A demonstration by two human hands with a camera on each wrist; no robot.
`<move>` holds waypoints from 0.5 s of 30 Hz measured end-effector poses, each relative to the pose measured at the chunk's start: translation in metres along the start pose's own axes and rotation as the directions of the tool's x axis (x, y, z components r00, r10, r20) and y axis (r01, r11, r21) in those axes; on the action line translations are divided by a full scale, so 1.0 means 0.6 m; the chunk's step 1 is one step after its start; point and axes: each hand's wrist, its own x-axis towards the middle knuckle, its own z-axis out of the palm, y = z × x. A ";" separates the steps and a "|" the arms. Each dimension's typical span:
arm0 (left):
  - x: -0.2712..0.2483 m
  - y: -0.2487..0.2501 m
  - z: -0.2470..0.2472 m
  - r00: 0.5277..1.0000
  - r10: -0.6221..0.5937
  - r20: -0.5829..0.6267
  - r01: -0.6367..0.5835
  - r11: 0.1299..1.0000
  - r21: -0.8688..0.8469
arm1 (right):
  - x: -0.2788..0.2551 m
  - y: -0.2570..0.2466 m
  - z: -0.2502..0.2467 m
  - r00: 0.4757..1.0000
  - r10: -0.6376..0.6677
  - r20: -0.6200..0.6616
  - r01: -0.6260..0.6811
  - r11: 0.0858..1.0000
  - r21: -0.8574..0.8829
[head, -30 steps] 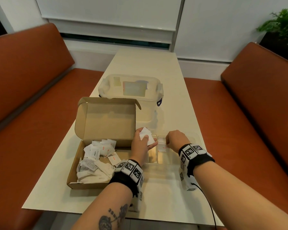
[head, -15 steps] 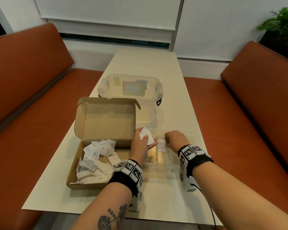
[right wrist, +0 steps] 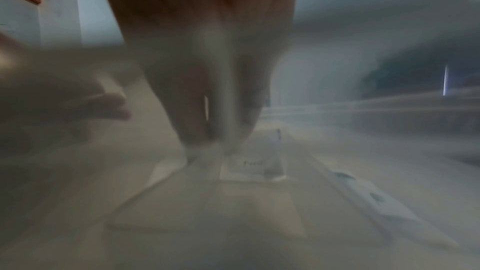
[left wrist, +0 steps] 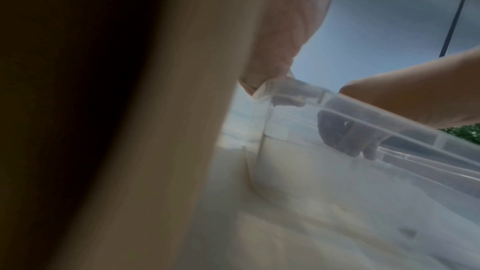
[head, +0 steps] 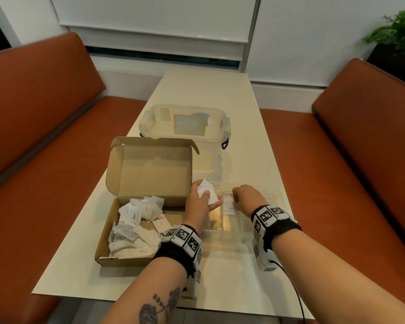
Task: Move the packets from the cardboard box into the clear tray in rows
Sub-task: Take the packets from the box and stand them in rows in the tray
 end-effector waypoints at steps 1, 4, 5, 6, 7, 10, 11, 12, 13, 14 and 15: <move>0.001 -0.001 -0.001 1.000 0.002 0.001 -0.002 1.000 0.002 | -0.001 -0.001 -0.001 1.000 -0.004 0.001 0.004 1.000 0.004; 0.001 -0.004 -0.002 1.000 0.015 0.012 -0.015 1.000 0.021 | -0.003 -0.003 -0.003 1.000 -0.017 0.005 0.017 1.000 0.025; 0.001 -0.005 -0.002 1.000 0.022 0.013 -0.022 0.999 0.035 | -0.003 -0.002 -0.004 1.000 -0.013 0.007 0.013 0.999 0.039; 0.002 -0.006 -0.001 1.000 0.029 0.011 -0.029 0.998 0.049 | -0.002 -0.001 -0.004 1.000 -0.009 0.008 0.008 0.998 0.058; 0.002 -0.007 0.000 0.999 0.034 0.005 -0.034 0.997 0.062 | -0.002 0.001 -0.004 1.000 -0.006 0.010 0.005 0.997 0.076; 0.002 -0.007 0.001 0.999 0.043 -0.011 -0.042 0.996 0.085 | -0.001 0.004 -0.003 1.000 -0.015 0.007 0.014 0.995 0.103; 0.002 -0.007 0.001 0.999 0.047 -0.013 -0.045 0.995 0.091 | -0.001 0.005 -0.003 1.000 -0.017 0.006 0.016 0.995 0.103; 0.002 -0.007 0.001 0.999 0.049 -0.014 -0.047 0.994 0.099 | -0.001 0.005 -0.003 1.000 -0.018 0.007 0.018 0.995 0.099; 0.002 -0.007 0.002 0.998 0.052 -0.017 -0.050 0.993 0.107 | -0.002 0.005 -0.003 1.000 -0.021 0.011 0.020 0.996 0.093; 0.001 -0.007 0.002 0.998 0.058 -0.020 -0.056 0.992 0.112 | -0.002 0.004 -0.004 1.000 -0.024 0.014 0.023 0.996 0.086; 0.001 -0.007 0.003 0.997 0.068 -0.022 -0.065 0.991 0.114 | -0.002 0.003 -0.005 0.999 -0.029 0.017 0.027 0.997 0.078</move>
